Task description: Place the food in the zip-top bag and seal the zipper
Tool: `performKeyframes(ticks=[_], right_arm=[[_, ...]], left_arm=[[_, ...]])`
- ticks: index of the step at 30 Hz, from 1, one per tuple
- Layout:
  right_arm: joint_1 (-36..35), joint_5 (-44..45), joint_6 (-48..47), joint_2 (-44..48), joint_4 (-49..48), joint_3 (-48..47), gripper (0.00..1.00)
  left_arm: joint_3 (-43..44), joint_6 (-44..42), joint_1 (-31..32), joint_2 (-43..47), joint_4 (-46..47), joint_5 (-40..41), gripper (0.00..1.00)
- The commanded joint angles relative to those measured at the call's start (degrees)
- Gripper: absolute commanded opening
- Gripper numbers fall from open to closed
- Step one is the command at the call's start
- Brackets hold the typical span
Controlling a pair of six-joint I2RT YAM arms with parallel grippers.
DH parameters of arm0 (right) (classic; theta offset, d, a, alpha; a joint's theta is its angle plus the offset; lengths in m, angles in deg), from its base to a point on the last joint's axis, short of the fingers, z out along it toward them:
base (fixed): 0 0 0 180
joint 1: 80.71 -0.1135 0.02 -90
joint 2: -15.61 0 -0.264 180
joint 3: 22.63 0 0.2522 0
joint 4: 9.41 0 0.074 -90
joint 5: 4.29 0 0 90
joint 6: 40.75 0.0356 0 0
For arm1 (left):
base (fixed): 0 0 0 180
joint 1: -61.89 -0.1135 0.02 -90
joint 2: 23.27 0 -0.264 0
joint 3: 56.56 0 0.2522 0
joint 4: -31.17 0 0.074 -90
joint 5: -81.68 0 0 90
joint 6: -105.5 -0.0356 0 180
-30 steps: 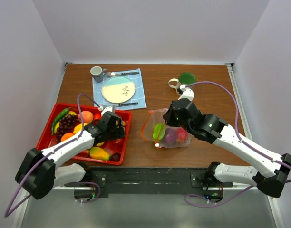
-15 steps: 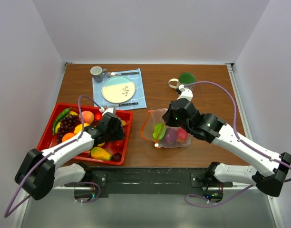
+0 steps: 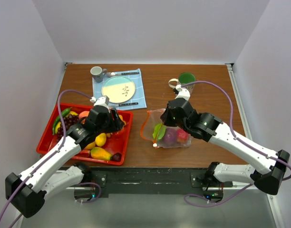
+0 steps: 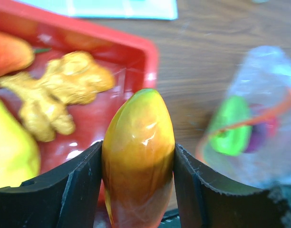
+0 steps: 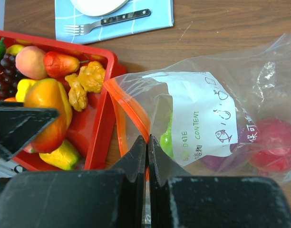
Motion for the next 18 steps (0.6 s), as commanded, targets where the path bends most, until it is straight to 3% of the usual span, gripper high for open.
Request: performKeyframes(ticks=[1, 6, 18], right_arm=[[-0.3, -0.7, -0.3, -0.6, -2.1, -2.7, 0.0], [-0.3, -0.8, -0.1, -1.2, -1.6, -4.0, 0.0], [-2.3, 0.7, 0.9, 0.2, 0.9, -5.2, 0.0]], left_arm=[[4.2, 2.1, 3.3, 2.3, 3.7, -4.7, 0.24], [9.3, 5.4, 15.3, -2.2, 6.1, -0.8, 0.24], [15.0, 3.9, 19.6, -14.5, 14.6, -5.5, 0.24]])
